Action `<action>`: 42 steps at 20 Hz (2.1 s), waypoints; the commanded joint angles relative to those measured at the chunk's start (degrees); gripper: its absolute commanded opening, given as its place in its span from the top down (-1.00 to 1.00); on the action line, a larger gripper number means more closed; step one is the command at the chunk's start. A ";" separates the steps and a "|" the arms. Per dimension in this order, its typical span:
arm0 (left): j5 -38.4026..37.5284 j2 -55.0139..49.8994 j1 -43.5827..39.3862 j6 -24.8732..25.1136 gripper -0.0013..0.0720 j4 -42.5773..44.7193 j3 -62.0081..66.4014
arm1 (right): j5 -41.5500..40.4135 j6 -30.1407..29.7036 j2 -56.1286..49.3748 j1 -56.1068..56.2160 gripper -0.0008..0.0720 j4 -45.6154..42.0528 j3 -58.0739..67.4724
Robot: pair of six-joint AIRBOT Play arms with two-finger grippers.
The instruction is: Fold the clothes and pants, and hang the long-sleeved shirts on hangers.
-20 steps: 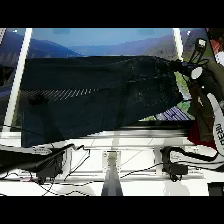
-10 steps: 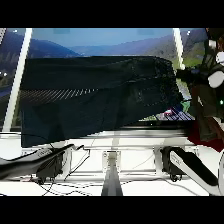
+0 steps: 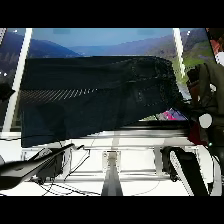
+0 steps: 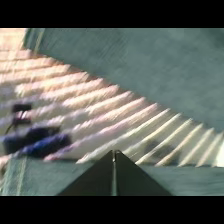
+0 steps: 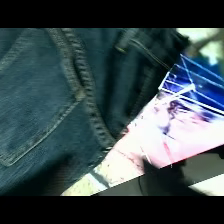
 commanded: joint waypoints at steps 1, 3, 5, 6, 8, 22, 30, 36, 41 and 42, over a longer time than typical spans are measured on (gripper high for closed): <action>1.95 -0.70 -0.11 -1.57 -0.17 4.90 -3.39 | -5.25 8.72 -0.20 -0.02 -0.55 -3.93 -4.11; 1.31 -1.03 -0.11 -2.40 -0.93 4.90 -3.39 | -8.48 14.16 -3.91 -0.02 -0.55 -6.01 -4.22; 1.38 -1.03 -0.02 -5.31 -0.93 6.40 -3.39 | -13.62 20.59 -8.90 -0.02 -0.55 -6.43 -4.22; 1.29 -1.03 0.13 -8.28 -0.93 8.76 -3.39 | -16.90 24.44 -11.74 -0.02 -0.55 -6.38 -4.17; -0.37 -1.01 1.01 -16.55 -0.93 15.91 -3.39 | -23.08 31.39 -17.09 -0.02 -0.55 -6.16 -4.15; -14.84 -0.90 18.12 -18.64 -0.72 29.31 -3.41 | -31.74 31.47 -29.81 0.04 0.87 -5.95 -3.19; -10.25 -0.92 18.64 -18.51 -0.72 29.53 -3.41 | -23.78 29.81 -12.96 0.22 0.87 -5.66 -1.90; -11.02 -0.92 18.64 -18.49 -0.72 29.53 -3.41 | -22.45 31.61 -8.22 13.25 0.87 -5.86 -1.90; -14.25 -0.92 18.73 -18.51 -0.72 32.85 -4.52 | -24.85 31.52 -8.20 16.22 0.87 -6.47 -1.90; -14.80 -0.92 18.86 -18.51 -0.72 33.22 -5.49 | -27.17 30.10 -8.20 16.22 0.87 -6.45 -1.90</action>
